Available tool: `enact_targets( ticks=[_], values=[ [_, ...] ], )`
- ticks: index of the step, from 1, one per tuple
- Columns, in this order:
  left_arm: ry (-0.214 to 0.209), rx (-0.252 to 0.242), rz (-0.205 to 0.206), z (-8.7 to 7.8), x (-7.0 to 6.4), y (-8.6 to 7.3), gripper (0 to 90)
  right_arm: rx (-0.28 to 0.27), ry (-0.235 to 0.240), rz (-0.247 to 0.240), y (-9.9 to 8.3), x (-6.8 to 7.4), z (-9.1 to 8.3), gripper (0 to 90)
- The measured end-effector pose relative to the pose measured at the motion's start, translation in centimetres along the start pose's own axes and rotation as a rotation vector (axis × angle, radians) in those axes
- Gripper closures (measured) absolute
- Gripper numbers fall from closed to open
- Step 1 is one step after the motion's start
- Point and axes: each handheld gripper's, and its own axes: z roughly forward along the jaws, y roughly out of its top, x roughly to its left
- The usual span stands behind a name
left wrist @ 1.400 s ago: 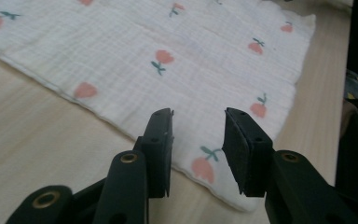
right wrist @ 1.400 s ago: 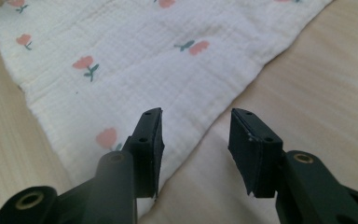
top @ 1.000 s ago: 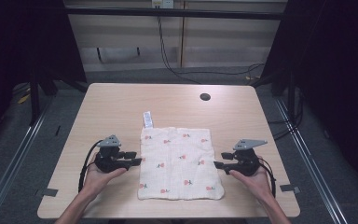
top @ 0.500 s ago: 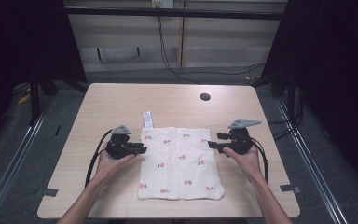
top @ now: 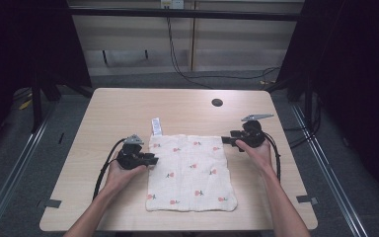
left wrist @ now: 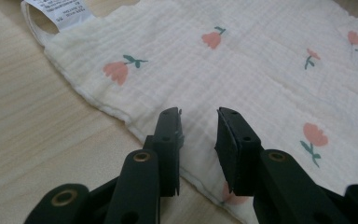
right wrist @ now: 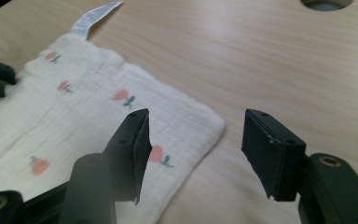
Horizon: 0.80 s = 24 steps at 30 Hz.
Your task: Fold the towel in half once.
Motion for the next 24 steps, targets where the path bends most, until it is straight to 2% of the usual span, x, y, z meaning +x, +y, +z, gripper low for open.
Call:
enact_targets(
  ticks=[2,4,7,10,17,22,24],
  values=[
    [0.007,0.000,0.010,0.0,-0.1,0.0,69.6,-0.003,-0.003,0.007,0.3,-0.4,0.2,43.4],
    [-0.004,-0.005,0.004,0.1,0.0,0.0,69.5,0.001,-0.012,0.013,0.6,-0.7,0.6,45.6],
    [-0.003,0.002,0.015,0.0,0.0,0.1,69.7,0.053,-0.034,0.013,0.9,-1.3,1.8,48.3],
    [-0.006,0.004,0.018,0.1,0.0,0.1,69.7,0.081,-0.031,0.004,1.1,-1.5,2.9,52.7],
    [-0.007,0.006,0.014,0.0,0.0,0.1,69.1,0.123,-0.044,-0.008,0.9,-1.6,4.7,57.4],
    [-0.011,0.016,0.011,0.0,0.0,0.2,67.5,0.122,-0.031,-0.014,0.6,-1.5,5.2,60.5],
    [-0.013,0.014,-0.001,-0.1,0.2,0.4,66.5,0.123,-0.021,-0.033,0.6,-1.3,5.3,65.1]
  ],
)
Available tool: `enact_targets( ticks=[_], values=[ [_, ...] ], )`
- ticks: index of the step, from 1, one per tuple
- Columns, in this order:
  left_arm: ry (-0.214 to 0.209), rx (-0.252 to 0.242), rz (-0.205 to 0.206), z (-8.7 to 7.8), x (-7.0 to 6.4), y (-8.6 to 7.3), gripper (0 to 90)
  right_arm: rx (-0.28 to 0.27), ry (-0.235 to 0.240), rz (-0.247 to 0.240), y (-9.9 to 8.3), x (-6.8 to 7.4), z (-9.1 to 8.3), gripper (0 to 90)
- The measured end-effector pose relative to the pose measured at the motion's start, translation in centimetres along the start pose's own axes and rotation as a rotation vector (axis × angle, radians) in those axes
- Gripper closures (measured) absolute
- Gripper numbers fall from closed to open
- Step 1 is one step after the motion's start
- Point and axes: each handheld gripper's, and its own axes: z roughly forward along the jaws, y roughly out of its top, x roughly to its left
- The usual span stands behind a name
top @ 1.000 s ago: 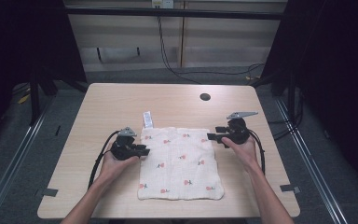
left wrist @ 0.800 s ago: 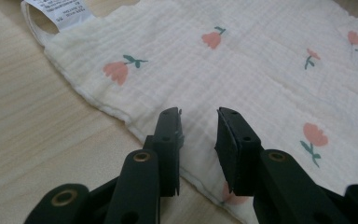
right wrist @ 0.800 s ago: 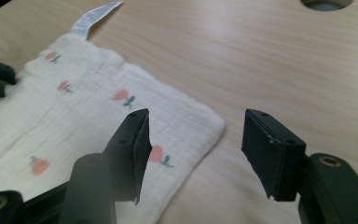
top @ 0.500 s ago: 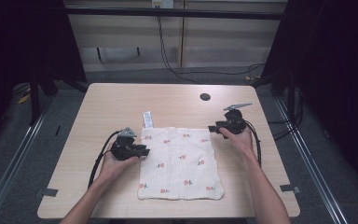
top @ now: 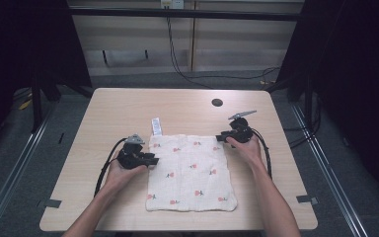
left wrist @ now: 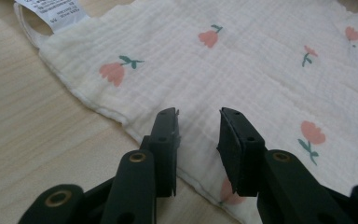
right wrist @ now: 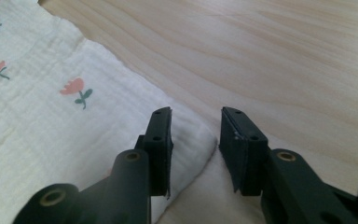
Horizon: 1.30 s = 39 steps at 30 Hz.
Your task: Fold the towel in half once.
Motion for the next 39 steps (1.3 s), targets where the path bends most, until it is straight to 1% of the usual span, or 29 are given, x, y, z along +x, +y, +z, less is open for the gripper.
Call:
enact_targets(
  ticks=[1,3,4,5,6,7,9,10,11,13,14,15,16,18,19,20,21,22,25,26,27,30,31,32,34,35,37,38,39],
  values=[
    [0.003,-0.009,-0.010,-0.1,0.1,0.1,66.1,0.004,0.002,-0.005,0.0,0.1,0.0,69.4],
    [0.010,-0.026,-0.002,-0.6,0.1,0.4,65.8,0.014,-0.018,-0.014,0.1,0.3,0.1,77.9],
    [0.016,-0.048,-0.014,-0.9,0.2,0.5,65.6,0.015,-0.019,-0.010,0.1,0.3,0.1,81.4],
    [0.021,-0.061,-0.026,-1.1,0.5,0.7,65.6,0.008,-0.016,-0.003,0.0,0.2,0.1,83.4],
    [0.039,-0.064,-0.029,-1.3,0.9,0.9,65.6,0.008,-0.020,0.001,0.0,0.2,0.1,84.8],
    [0.058,-0.079,-0.043,-1.4,1.4,1.0,65.6,0.002,-0.012,0.003,-0.1,0.2,0.1,85.4],
    [0.070,-0.087,-0.067,-1.3,2.5,1.3,65.7,0.007,-0.027,0.003,-0.1,0.3,0.1,85.8],
    [0.085,-0.096,-0.074,-1.2,3.0,1.4,65.8,0.005,-0.027,-0.007,-0.1,0.4,0.1,85.9],
    [0.100,-0.111,-0.097,-1.1,3.4,1.4,66.3,0.006,-0.034,-0.012,0.0,0.5,0.1,86.0],
    [0.121,-0.121,-0.112,-0.9,4.0,1.5,67.2,0.012,-0.039,-0.015,0.0,0.5,0.1,86.1],
    [0.120,-0.112,-0.112,-0.7,4.3,1.6,67.3,0.005,-0.033,-0.013,0.0,0.5,0.1,86.1],
    [0.128,-0.101,-0.113,-0.4,4.5,1.6,67.3,0.005,-0.029,-0.006,-0.1,0.4,0.1,86.1],
    [0.155,-0.098,-0.109,-0.2,4.7,1.6,67.7,0.004,-0.026,0.002,-0.1,0.3,0.1,86.1],
    [0.131,-0.089,-0.127,0.2,5.2,1.6,68.1,-0.001,-0.022,0.001,-0.2,0.3,0.1,86.0],
    [0.138,-0.080,-0.129,0.5,5.3,1.7,68.0,-0.001,-0.022,-0.001,-0.2,0.3,0.0,86.0],
    [0.121,-0.073,-0.147,0.7,5.4,1.7,67.3,0.005,-0.026,-0.001,-0.2,0.3,0.0,86.0],
    [0.111,-0.072,-0.154,1.0,5.5,1.8,66.5,0.007,-0.025,0.000,-0.2,0.3,-0.1,86.0],
    [0.122,-0.079,-0.157,1.2,5.4,1.9,66.3,0.012,-0.024,-0.002,-0.2,0.2,-0.1,86.0],
    [0.133,-0.070,-0.126,1.7,5.3,2.4,65.1,0.007,-0.026,0.001,-0.3,0.3,-0.2,86.0],
    [0.133,-0.074,-0.133,2.0,5.3,2.6,65.1,0.004,-0.026,0.002,-0.4,0.3,-0.2,86.0],
    [0.132,-0.064,-0.124,2.1,5.5,2.9,65.0,0.005,-0.028,0.004,-0.4,0.3,-0.2,86.0],
    [0.143,-0.062,-0.124,2.6,5.5,3.4,65.8,0.013,-0.036,-0.003,-0.3,0.5,-0.2,86.0],
    [0.143,-0.070,-0.124,2.8,5.4,3.4,66.9,0.014,-0.036,-0.005,-0.3,0.5,-0.2,86.0],
    [0.135,-0.063,-0.098,2.9,5.4,3.4,69.8,0.016,-0.036,-0.002,-0.3,0.6,-0.2,86.0],
    [0.105,-0.084,-0.104,3.2,5.2,3.4,72.0,0.009,-0.031,0.000,-0.3,0.5,-0.2,86.0],
    [0.096,-0.081,-0.095,3.4,5.0,3.4,73.3,0.006,-0.028,0.003,-0.3,0.5,-0.1,86.0],
    [0.116,-0.074,-0.075,3.5,4.8,3.6,77.1,0.002,-0.023,0.002,-0.3,0.4,-0.1,86.0],
    [0.100,-0.067,-0.079,3.5,4.9,3.6,79.9,0.001,-0.023,0.002,-0.3,0.4,-0.1,86.0],
    [0.102,-0.066,-0.078,3.5,4.9,3.6,82.9,-0.001,-0.021,0.004,-0.3,0.4,-0.1,86.0]
  ],
)
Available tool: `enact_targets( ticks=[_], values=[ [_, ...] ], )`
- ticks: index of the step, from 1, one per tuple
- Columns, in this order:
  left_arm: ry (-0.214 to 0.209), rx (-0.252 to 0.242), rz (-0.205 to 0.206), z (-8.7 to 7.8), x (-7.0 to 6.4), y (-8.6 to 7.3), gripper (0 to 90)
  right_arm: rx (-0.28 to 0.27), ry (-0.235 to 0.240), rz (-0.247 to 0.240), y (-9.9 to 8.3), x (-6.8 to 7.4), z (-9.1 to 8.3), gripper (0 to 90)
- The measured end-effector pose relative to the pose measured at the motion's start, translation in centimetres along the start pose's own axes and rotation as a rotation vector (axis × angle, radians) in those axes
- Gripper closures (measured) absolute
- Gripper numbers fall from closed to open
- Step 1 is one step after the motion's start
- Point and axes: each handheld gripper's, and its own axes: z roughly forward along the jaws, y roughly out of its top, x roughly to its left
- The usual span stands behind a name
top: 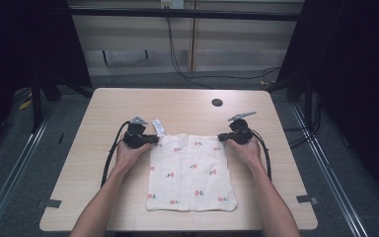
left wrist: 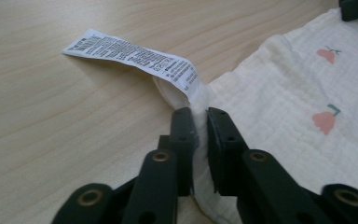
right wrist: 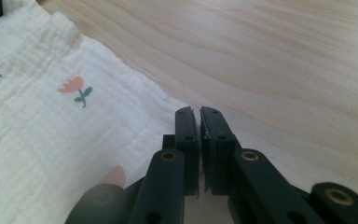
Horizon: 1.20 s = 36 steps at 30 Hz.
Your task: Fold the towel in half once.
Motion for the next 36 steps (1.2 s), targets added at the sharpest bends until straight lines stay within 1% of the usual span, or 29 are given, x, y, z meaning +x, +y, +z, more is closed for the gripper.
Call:
enact_targets(
  ticks=[2,4,5,7,8,9,11,13,14,15,18,19,20,24,25,28,30,33,35,36],
  values=[
    [-0.021,0.002,-0.017,-0.1,0.2,0.0,85.8,0.001,0.001,0.005,0.0,0.0,0.0,86.5],
    [-0.020,0.009,-0.018,-0.3,0.3,0.0,86.5,0.003,0.001,0.009,0.0,0.0,0.0,86.6],
    [-0.012,-0.001,-0.024,-0.4,0.4,0.0,86.6,0.002,0.006,0.012,0.0,0.0,0.0,86.6],
    [-0.022,-0.014,-0.046,-0.8,0.4,-0.1,86.7,-0.008,0.014,0.015,-0.1,0.0,0.1,86.8],
    [-0.018,-0.011,-0.036,-0.9,0.4,-0.1,86.8,-0.011,0.019,0.021,-0.1,0.1,0.1,86.8],
    [-0.029,-0.016,-0.035,-1.1,0.3,0.0,86.7,-0.015,0.021,0.017,-0.1,0.2,0.2,86.8],
    [-0.035,-0.031,-0.024,-1.6,0.1,0.2,86.8,-0.027,0.025,0.023,0.0,0.3,0.2,86.9],
    [-0.038,-0.046,-0.029,-2.1,0.0,0.4,86.8,-0.050,0.031,0.036,0.2,0.3,-0.1,87.0],
    [-0.043,-0.048,-0.023,-2.4,0.1,0.6,86.8,-0.057,0.035,0.032,0.3,0.3,-0.3,87.0],
    [-0.037,-0.043,-0.013,-2.6,0.0,0.7,86.7,-0.058,0.036,0.027,0.4,0.3,-0.4,87.1],
    [-0.044,-0.051,-0.003,-3.2,-0.2,1.0,86.7,-0.071,0.045,0.020,0.7,0.4,-1.0,87.3],
    [-0.047,-0.055,-0.007,-3.3,-0.2,1.0,86.7,-0.076,0.049,0.019,0.8,0.5,-1.2,87.3],
    [-0.049,-0.055,-0.002,-3.5,-0.2,1.1,86.7,-0.079,0.053,0.020,0.9,0.5,-1.4,87.3],
    [-0.052,-0.063,0.002,-4.2,-0.2,1.6,86.7,-0.091,0.052,0.021,1.2,0.4,-2.0,87.3],
    [-0.051,-0.066,0.008,-4.3,-0.2,1.7,86.8,-0.101,0.057,0.024,1.3,0.3,-2.2,87.3],
    [-0.056,-0.087,0.000,-4.8,-0.3,2.0,86.7,-0.134,0.073,0.039,1.6,0.2,-2.9,87.4],
    [-0.053,-0.092,0.006,-5.0,-0.3,2.1,86.7,-0.142,0.075,0.040,1.8,0.3,-3.2,87.5],
    [-0.048,-0.103,0.010,-5.4,-0.4,2.2,86.7,-0.153,0.079,0.034,2.1,0.3,-3.6,87.5],
    [-0.053,-0.117,0.004,-5.6,-0.5,2.3,86.7,-0.161,0.080,0.029,2.3,0.4,-3.8,87.5],
    [-0.056,-0.122,0.009,-5.7,-0.6,2.5,86.7,-0.159,0.081,0.028,2.4,0.5,-4.0,87.5]
  ],
)
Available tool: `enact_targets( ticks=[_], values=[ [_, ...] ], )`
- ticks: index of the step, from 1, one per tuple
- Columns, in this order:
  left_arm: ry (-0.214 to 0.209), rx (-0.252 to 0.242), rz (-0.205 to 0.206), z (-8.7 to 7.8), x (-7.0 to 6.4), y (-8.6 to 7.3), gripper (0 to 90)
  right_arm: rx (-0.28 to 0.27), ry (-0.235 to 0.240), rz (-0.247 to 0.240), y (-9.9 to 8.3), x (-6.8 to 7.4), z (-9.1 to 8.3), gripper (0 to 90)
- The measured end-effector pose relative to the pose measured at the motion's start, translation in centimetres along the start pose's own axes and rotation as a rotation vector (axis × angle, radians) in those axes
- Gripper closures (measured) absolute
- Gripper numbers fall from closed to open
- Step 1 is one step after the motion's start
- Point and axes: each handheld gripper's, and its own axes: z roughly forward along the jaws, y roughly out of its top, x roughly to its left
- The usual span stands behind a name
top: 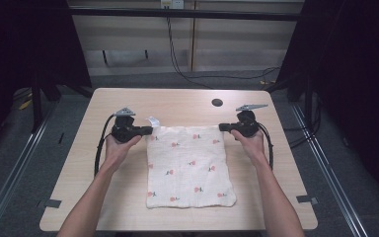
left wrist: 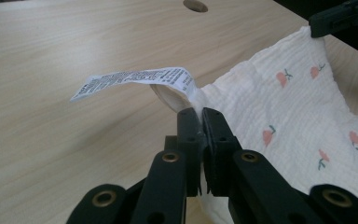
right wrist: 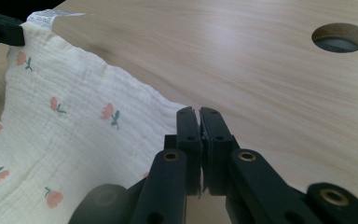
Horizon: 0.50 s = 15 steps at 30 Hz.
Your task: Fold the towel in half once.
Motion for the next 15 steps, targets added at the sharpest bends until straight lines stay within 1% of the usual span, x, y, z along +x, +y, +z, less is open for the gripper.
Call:
enact_targets(
  ticks=[1,3,4,6,8,10,12,13,14,15],
  values=[
    [-0.009,-0.004,0.003,-0.1,-0.1,0.1,86.7,-0.005,0.000,-0.004,0.1,0.1,-0.1,87.5],
    [-0.002,0.016,0.031,-0.1,-0.3,0.4,86.7,-0.009,0.001,-0.006,0.4,0.3,-0.5,87.5],
    [-0.004,0.013,0.031,-0.3,-0.3,0.6,86.7,-0.009,0.001,-0.013,0.5,0.3,-0.6,87.5],
    [-0.008,-0.016,0.021,-0.8,-0.3,0.8,86.7,-0.010,0.000,-0.021,0.7,0.4,-0.9,87.5],
    [-0.019,-0.029,0.027,-1.2,-0.5,1.0,86.7,-0.020,0.002,-0.027,0.9,0.4,-1.4,87.5],
    [-0.018,-0.030,0.036,-1.5,-0.7,1.1,86.7,-0.028,-0.001,-0.029,1.0,0.4,-1.9,87.5],
    [-0.005,-0.022,0.060,-1.6,-1.1,1.1,86.7,-0.037,-0.003,-0.019,1.0,0.3,-2.4,87.5],
    [-0.009,-0.029,0.058,-1.6,-1.2,1.0,86.8,-0.038,-0.002,-0.016,1.0,0.4,-2.5,87.5],
    [-0.009,-0.035,0.056,-1.6,-1.3,0.9,86.7,-0.039,0.001,-0.023,0.9,0.5,-2.7,87.5],
    [-0.005,-0.033,0.062,-1.6,-1.4,0.8,86.7,-0.039,0.001,-0.028,0.9,0.6,-2.8,87.5]
  ],
)
